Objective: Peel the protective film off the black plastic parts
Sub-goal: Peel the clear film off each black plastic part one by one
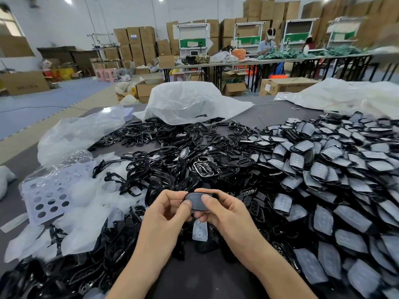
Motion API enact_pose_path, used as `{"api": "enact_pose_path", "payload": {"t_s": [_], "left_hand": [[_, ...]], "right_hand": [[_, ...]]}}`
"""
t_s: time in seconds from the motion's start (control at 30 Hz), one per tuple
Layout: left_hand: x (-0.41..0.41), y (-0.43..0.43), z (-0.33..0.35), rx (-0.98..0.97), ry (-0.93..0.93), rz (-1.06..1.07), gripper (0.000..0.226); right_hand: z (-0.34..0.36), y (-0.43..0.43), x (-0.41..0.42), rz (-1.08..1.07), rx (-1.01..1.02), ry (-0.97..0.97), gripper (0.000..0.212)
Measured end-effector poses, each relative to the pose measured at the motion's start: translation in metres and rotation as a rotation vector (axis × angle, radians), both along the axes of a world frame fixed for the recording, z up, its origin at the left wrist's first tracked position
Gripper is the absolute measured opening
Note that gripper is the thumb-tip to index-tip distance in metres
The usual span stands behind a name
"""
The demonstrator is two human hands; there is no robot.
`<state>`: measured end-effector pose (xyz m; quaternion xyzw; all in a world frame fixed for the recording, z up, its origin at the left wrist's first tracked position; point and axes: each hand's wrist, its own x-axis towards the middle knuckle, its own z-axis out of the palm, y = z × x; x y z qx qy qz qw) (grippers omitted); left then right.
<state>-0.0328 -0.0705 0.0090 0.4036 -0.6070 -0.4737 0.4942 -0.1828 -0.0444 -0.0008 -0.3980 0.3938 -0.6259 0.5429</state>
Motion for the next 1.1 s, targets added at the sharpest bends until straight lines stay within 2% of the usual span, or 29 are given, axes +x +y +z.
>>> {"api": "enact_pose_path", "payload": {"t_s": [0.13, 0.27, 0.63, 0.83, 0.93, 1.1], "left_hand": [[-0.001, 0.001, 0.001, 0.015, 0.033, -0.024, 0.006], [-0.001, 0.000, 0.000, 0.027, 0.053, -0.025, 0.006], [-0.003, 0.004, -0.002, 0.015, 0.041, -0.099, 0.011], [0.001, 0.003, -0.006, -0.133, -0.133, -0.101, 0.027], [-0.001, 0.006, -0.007, -0.276, -0.248, -0.065, 0.034], [-0.002, 0.011, -0.012, -0.599, -0.557, -0.051, 0.028]], "right_hand": [[0.003, -0.001, 0.001, 0.011, 0.030, -0.095, 0.028], [0.002, -0.001, 0.003, 0.003, 0.036, -0.094, 0.029], [0.000, -0.003, 0.002, 0.011, 0.070, -0.070, 0.002], [0.001, 0.000, -0.004, 0.037, 0.042, 0.127, 0.007], [0.002, 0.000, -0.008, -0.032, 0.060, 0.194, 0.010], [0.002, -0.003, -0.007, -0.144, 0.115, 0.089, 0.034]]}}
